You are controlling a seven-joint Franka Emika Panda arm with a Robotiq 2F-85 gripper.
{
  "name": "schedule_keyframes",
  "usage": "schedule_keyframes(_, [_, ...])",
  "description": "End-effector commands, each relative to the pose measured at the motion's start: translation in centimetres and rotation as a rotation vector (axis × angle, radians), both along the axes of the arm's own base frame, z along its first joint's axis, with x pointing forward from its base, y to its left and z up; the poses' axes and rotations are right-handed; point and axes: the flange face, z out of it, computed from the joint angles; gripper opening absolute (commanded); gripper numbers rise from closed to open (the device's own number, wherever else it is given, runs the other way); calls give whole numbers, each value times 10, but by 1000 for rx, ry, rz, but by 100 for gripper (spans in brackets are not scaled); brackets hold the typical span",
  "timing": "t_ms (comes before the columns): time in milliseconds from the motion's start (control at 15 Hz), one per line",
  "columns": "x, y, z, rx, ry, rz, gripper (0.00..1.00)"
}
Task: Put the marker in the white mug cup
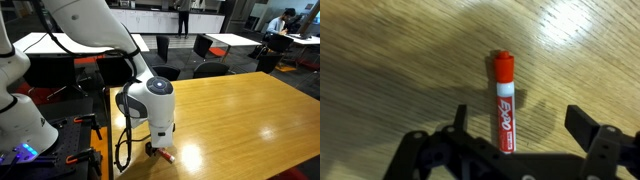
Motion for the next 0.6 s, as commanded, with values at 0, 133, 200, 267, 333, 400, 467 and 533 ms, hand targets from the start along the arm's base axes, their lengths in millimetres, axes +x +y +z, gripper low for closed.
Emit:
schedule_keyframes(0, [5, -8, -5, 6, -6, 7, 100])
schedule_keyframes(133, [7, -9, -8, 6, -2, 6, 100])
schedule_keyframes(200, [8, -10, -9, 6, 0, 6, 100])
schedule_keyframes(267, [9, -10, -11, 6, 2, 7, 98])
schedule_keyframes(333, [10, -10, -12, 5, 3, 7, 90])
schedule_keyframes(400, [10, -11, -12, 5, 3, 7, 90])
schedule_keyframes(467, [11, -11, -13, 5, 5, 7, 81])
schedule_keyframes(533, [12, -11, -13, 5, 5, 8, 82])
